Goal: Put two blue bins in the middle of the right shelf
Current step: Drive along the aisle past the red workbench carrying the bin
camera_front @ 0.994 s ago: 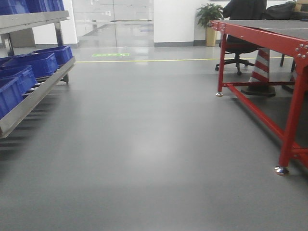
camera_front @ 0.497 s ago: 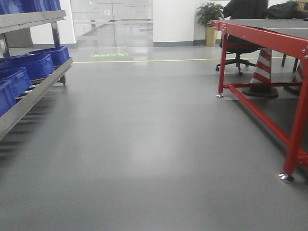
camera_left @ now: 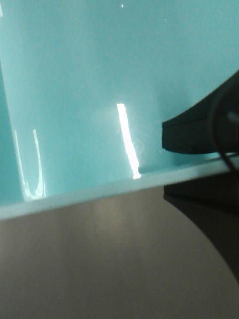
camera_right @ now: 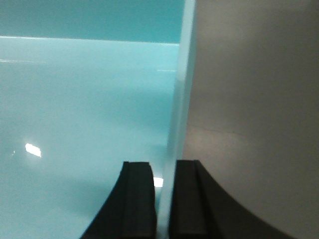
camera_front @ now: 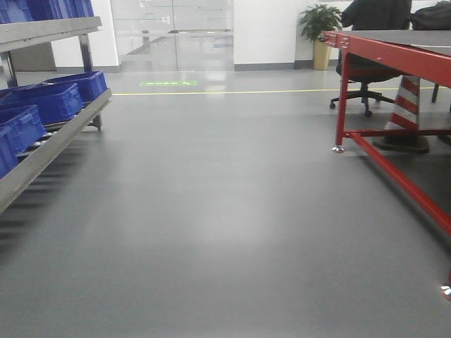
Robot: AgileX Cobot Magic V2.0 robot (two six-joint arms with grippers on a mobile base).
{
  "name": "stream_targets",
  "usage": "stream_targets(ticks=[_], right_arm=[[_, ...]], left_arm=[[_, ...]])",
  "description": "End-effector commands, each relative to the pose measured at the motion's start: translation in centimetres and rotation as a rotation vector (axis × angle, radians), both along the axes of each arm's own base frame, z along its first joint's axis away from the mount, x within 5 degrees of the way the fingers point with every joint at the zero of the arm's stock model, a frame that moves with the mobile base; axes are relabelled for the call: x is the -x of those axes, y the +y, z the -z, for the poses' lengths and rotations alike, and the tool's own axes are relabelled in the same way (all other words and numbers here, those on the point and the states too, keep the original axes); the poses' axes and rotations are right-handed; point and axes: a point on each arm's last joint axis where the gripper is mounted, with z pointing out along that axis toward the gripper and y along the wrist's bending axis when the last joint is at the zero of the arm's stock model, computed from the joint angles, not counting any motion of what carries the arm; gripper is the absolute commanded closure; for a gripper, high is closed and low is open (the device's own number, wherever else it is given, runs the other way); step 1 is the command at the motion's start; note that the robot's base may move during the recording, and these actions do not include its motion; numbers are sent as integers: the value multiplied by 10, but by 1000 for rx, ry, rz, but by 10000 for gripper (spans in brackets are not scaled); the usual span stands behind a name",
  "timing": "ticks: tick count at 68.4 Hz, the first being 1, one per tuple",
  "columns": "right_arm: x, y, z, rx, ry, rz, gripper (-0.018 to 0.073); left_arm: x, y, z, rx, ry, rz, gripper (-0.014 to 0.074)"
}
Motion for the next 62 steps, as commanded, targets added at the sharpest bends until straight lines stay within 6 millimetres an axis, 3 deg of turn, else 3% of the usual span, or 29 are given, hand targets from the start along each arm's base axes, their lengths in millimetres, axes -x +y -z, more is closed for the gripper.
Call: stream_targets(ticks=[1, 62], right_arm=[[3, -3, -10, -9, -70, 1, 711], [3, -3, -10, -9, -70, 1, 711]], left_arm=[[5, 2, -10, 12, -53, 9, 707], [5, 2, -10, 12, -53, 9, 707]])
